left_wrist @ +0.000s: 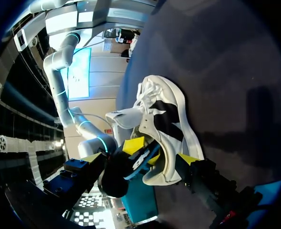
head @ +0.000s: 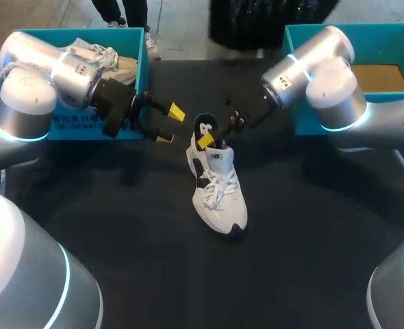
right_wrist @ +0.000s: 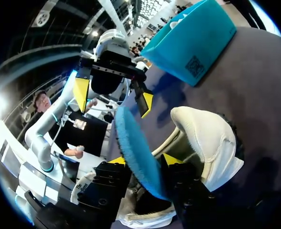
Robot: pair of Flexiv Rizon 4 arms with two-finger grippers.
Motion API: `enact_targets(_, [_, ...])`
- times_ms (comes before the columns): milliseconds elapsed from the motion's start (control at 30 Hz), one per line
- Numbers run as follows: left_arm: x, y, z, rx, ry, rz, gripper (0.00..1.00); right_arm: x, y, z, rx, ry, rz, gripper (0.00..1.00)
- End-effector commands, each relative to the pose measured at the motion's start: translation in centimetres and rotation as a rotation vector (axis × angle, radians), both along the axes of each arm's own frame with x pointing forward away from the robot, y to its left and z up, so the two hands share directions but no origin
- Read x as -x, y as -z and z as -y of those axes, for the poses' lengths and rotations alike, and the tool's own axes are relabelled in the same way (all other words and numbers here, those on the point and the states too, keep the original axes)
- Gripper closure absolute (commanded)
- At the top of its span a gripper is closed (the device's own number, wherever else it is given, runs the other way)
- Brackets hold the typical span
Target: Take the shoe out of the shoebox, open the shoe tongue, remove and reinsert the insole, then place the shoe into the shoebox
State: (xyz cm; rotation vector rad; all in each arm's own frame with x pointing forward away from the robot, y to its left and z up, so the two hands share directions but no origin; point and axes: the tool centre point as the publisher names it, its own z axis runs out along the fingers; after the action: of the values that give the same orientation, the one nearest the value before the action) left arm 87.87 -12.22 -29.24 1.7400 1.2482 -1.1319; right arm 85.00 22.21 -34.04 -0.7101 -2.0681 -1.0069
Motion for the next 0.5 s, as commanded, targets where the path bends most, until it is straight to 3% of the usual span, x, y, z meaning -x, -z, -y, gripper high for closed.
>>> enact_targets(33, [-0.3,0.1,0.2,0.0,0.006,-0.001,0.0,0.3,0.3,-0.1,0.006,0.002,-0.005,0.63])
enact_targets(167, [-0.2,0.2,0.2,0.001,0.01,-0.002,0.0,0.2,0.2,-0.1,0.016,-0.002,-0.008,0.76])
enact_targets(233, [-0.2,0.2,0.2,0.0,0.01,-0.002,0.0,0.0,0.0,0.0,0.024,-0.007,-0.004,0.96])
enact_targets(267, [-0.2,0.3,0.2,0.0,0.01,-0.002,0.0,-0.1,-0.1,0.0,0.026,-0.008,-0.004,1.0])
enact_targets(500, [-0.1,0.2,0.1,-0.003,0.009,0.001,0.0,-0.8,-0.6,0.0,0.042,-0.026,-0.017,1.0])
